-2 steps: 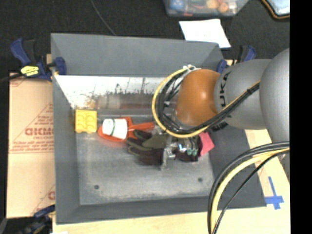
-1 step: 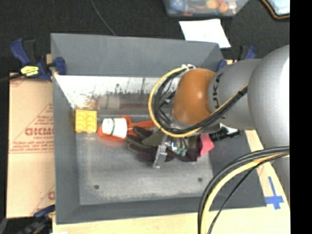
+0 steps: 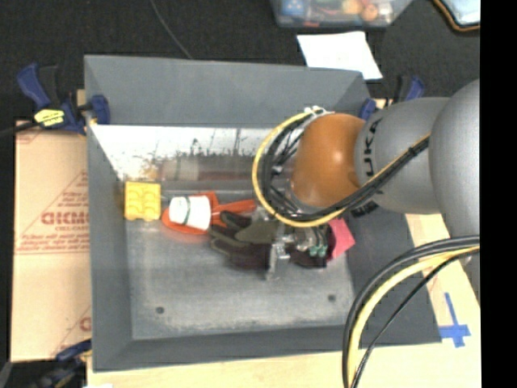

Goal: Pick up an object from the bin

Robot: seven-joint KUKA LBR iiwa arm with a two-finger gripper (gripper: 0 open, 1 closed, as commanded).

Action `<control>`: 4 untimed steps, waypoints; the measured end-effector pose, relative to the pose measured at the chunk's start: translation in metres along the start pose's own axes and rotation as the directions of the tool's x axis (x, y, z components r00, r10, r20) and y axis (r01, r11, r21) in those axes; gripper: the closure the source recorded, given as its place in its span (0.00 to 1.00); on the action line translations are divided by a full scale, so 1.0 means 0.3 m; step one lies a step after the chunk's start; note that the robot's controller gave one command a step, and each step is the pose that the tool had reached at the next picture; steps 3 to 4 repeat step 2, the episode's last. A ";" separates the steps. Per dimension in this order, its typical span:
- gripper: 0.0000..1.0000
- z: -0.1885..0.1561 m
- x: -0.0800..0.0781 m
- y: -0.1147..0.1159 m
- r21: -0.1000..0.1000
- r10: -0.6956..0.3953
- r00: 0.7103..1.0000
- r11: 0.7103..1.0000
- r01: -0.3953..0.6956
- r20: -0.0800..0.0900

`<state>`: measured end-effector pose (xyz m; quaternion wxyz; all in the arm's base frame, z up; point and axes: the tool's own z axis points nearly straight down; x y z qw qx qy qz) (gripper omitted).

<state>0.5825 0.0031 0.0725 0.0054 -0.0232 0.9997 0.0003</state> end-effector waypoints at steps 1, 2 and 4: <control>0.00 0.002 0.000 0.029 -0.004 0.252 0.968 0.968 -0.252 -0.002; 1.00 -0.005 -0.006 -0.001 -0.001 0.014 1.000 1.000 -0.014 0.004; 1.00 -0.005 -0.006 -0.001 -0.001 0.014 1.000 1.000 -0.014 0.004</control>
Offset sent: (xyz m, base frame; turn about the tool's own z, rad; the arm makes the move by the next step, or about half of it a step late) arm -0.0001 0.0006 0.0000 0.0118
